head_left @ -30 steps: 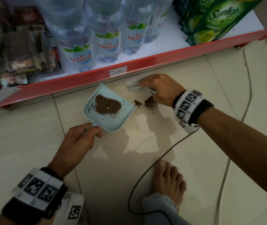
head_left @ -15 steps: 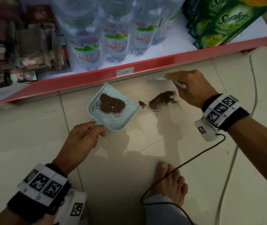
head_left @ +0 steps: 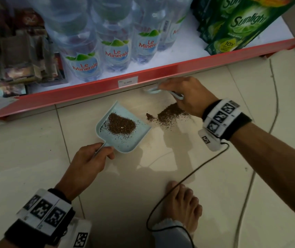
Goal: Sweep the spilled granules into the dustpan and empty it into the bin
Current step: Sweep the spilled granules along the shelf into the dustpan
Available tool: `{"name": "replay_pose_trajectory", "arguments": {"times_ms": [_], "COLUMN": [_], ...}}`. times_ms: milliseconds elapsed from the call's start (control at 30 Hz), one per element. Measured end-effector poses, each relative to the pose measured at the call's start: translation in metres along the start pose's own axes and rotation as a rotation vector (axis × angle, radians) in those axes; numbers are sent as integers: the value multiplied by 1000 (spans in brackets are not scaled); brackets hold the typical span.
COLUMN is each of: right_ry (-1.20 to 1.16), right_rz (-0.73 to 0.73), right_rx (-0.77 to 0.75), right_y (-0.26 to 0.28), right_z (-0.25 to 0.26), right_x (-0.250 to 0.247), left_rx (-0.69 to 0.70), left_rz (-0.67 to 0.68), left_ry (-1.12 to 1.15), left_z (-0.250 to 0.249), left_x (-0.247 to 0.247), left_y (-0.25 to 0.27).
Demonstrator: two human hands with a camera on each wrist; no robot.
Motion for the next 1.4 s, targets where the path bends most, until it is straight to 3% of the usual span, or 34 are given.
{"name": "replay_pose_trajectory", "arguments": {"times_ms": [200,367,433,633,733,900,1000,1133,1267,1400], "right_ry": [-30,-21,-33,-71,-84,-91,-58,-63,-60,-96], "right_rz": [153,-52,-63,154,139,75,151,262,213,127], "right_rx": [62,-6,-10,1,-5,-89,-102,-70,-35,-72], "right_y": [22,20,7,33,42,-11,-27,12,51,27], "right_z": [-11,-18,-12,-11,-9,32,44,24,4,25], "right_x": [3,-15,-7,10,-2,19,42,33,7,8], "left_rx": [-23,-8,2,-8,-2,24,50,45,35,30], "left_rz": [-34,-23,-5,-20,-29,33,29,17,16,13], "left_ry": [-11,-22,-39,-36,-8,-46,-86,-74,-28,-36], "left_z": [-4,-1,-2,-5,-1,10,20,37,47,48], "left_x": [-6,-1,2,-3,0,0,-4,-12,-18,-21], "left_y": [-4,-9,-9,-1,2,13,20,25,27,26]}}
Point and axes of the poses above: each hand's wrist, its own y-axis away from the middle knuckle, its own x-axis out of the palm, z = x × y, the point moved 5 cm from there along -y, towards the middle knuckle, and after that the axes turned 7 degrees about -y, right-handed, at the moved point
